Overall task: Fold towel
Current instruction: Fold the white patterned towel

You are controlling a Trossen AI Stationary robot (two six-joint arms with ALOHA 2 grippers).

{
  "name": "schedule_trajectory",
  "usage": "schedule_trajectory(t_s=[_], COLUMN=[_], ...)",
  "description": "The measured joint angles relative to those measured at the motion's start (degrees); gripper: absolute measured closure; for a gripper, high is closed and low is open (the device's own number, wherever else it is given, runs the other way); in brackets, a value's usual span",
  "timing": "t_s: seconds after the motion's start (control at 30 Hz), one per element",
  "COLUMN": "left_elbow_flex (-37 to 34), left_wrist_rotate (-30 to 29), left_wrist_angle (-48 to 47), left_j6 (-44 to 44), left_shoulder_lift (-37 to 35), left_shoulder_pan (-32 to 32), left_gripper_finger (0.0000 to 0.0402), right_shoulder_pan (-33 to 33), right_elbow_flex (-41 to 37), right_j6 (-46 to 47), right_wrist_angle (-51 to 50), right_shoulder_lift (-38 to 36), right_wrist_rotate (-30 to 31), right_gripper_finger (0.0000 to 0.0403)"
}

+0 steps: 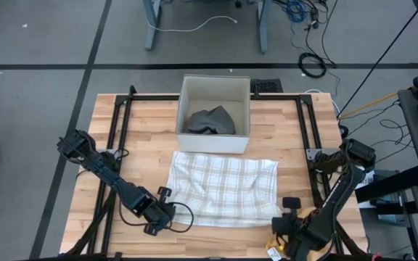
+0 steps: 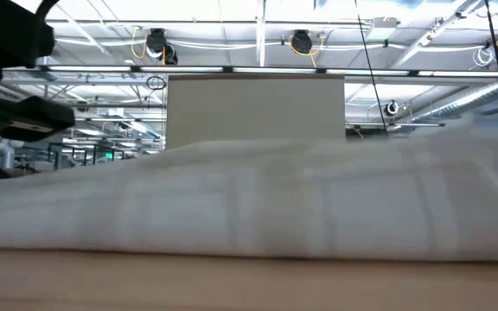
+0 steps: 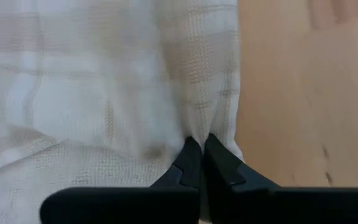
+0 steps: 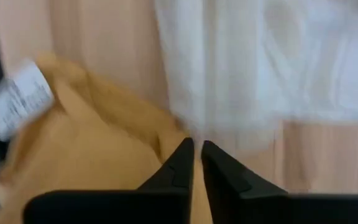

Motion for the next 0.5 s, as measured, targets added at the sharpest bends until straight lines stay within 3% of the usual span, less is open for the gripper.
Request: schedule_trajectory(t_s=[0.23, 0.37, 0.5], left_elbow_flex=[1.78, 3.37, 3.93], left_wrist_rotate=[1.06, 1.27, 0.88], left_wrist_angle=[-0.73, -0.74, -0.42], left_j6=[-0.06, 0.62, 1.58], left_shoulder_lift=[-0.28, -0.08, -0.06], left_shoulder_pan=[-0.66, -0.74, -0.72], left_gripper_finger=[0.0375, 0.0349, 0.0325], right_shoulder_pan=[0.0, -0.6, -1.91], right_elbow_flex=[0.49, 0.52, 0.55], right_j6=[1.6, -2.49, -8.74], right_wrist_angle=[-1.49, 6.26, 16.64], right_shoulder_lift=[0.0, -0.02, -0.04], right_wrist_rotate=[0.32, 4.27, 7.8], right_gripper_finger=[0.0294, 0.0256, 0.0247])
